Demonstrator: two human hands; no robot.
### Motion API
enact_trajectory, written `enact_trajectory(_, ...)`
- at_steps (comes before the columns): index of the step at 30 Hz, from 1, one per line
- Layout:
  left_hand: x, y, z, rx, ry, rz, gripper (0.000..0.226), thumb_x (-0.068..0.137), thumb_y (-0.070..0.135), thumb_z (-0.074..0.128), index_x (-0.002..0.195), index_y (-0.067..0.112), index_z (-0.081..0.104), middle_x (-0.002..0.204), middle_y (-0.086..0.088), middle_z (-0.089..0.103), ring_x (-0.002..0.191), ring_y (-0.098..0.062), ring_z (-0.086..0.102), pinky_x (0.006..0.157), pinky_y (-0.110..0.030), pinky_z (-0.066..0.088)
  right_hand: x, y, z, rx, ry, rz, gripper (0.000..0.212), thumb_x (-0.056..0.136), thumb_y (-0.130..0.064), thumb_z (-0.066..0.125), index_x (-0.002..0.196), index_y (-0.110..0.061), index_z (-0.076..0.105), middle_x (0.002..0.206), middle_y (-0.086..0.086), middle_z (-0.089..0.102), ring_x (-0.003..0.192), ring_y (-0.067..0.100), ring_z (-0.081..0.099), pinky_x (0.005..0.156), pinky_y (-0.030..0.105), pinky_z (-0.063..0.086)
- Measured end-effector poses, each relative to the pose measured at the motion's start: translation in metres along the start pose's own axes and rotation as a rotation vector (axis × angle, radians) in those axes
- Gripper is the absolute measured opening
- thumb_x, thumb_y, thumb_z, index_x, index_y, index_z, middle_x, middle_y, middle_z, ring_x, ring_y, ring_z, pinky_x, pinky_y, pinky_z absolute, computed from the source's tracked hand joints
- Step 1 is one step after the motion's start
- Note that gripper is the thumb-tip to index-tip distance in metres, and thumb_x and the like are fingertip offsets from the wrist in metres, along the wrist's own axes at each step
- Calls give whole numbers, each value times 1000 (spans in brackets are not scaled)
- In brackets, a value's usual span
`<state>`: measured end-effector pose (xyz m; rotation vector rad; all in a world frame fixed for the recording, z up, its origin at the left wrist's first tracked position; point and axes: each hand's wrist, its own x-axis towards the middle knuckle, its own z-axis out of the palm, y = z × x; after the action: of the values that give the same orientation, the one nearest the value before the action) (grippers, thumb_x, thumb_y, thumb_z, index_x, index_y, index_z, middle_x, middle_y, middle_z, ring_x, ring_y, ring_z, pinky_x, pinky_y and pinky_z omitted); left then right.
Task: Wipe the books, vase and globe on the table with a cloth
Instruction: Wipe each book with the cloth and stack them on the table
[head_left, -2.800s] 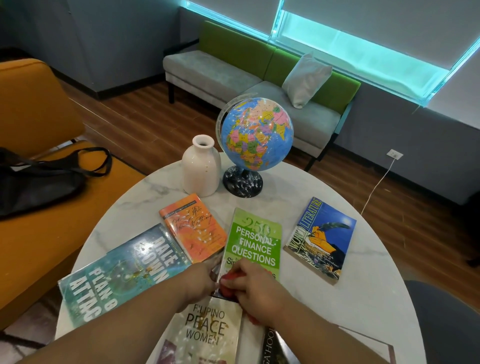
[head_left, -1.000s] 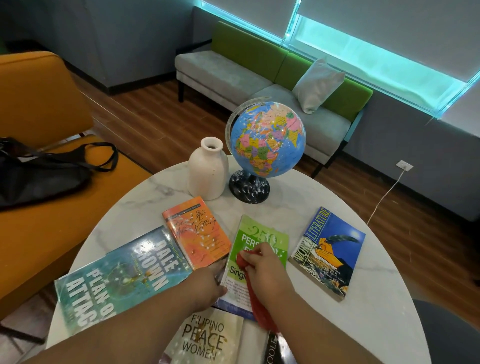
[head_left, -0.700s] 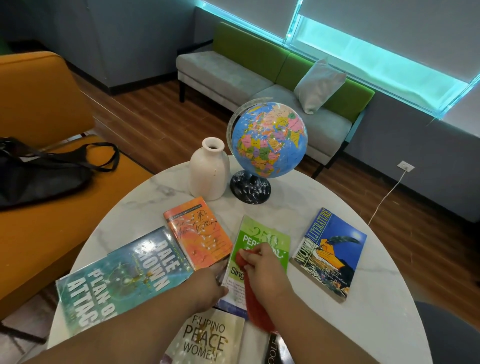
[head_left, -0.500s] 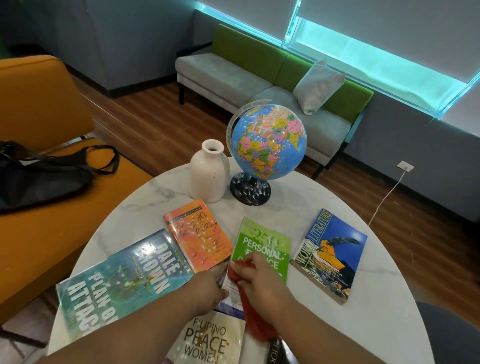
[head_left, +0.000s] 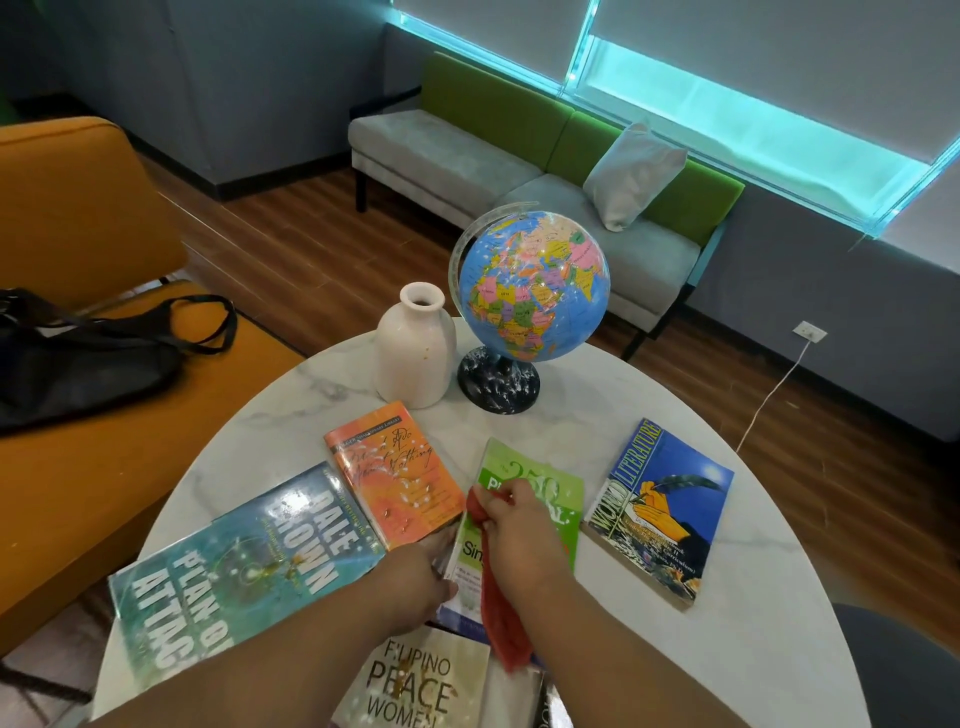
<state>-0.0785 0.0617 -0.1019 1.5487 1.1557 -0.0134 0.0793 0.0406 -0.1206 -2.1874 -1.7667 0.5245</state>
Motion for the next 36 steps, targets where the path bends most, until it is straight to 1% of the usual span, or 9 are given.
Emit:
enact_trajectory(5,-2,2,0,21,4,1,67,94,15,58,148,41,28,91,3,56,75,-6,52,58,-11,37,-15,18,-6,-113,-38,-82,26,94,-39,49,115,-27,58,88,-27,42,79,-1,49,81,21,45)
enact_trajectory(10,-1,1,1,33,17,-22,68,93,16,59,148,41,27,110,-4,63,88,-13,55,71,-17,41,-18,31,-19,-144,-64,-23,33,98,-28,45,129,-30,54,119,-3,45,104,20,54,93,28,47)
enact_trajectory(12,-2,1,1,30,14,-22,68,93,15,59,147,42,27,100,-2,61,83,-11,56,67,-17,41,-31,26,-19,-247,-99,-192,28,97,-46,45,116,-28,56,105,-11,54,91,9,57,80,22,49)
enact_trajectory(15,-5,4,0,36,22,-19,69,92,14,60,148,39,28,115,-10,65,90,-18,59,71,-19,42,-50,41,-17,-320,-158,-316,79,71,-90,25,109,-29,57,96,-20,55,87,2,58,77,22,49)
enact_trajectory(19,-7,12,0,84,30,-13,69,91,9,59,148,33,30,126,-9,61,110,-23,59,89,-26,48,-55,55,-43,-149,-141,-4,26,91,-37,56,111,-26,69,102,-18,54,92,3,58,82,12,44)
enact_trajectory(21,-8,18,1,93,30,-12,66,91,6,57,147,30,33,128,-7,60,111,-23,59,94,-31,50,-51,57,-60,-91,-171,134,32,94,-17,55,124,-23,65,119,-5,49,111,13,53,96,17,38)
enact_trajectory(26,-17,20,-7,-175,-51,-60,63,93,5,55,147,30,33,108,-6,66,87,-20,66,69,-28,56,-56,64,-98,35,-57,228,36,92,-10,58,126,-22,64,108,-2,45,106,15,50,96,17,36)
enact_trajectory(29,-21,15,-19,-232,-43,-63,59,93,4,53,145,27,38,112,-7,66,92,-23,67,70,-32,57,-65,67,-107,78,-38,219,38,92,-8,58,127,-24,63,106,-2,46,98,10,47,78,5,31)
enact_trajectory(36,-19,38,-30,-531,-8,-26,36,95,-1,47,126,15,57,103,-13,70,77,-21,62,57,-27,52,-71,66,-102,166,73,242,37,91,-10,61,126,-23,64,111,0,51,104,13,49,85,14,29)
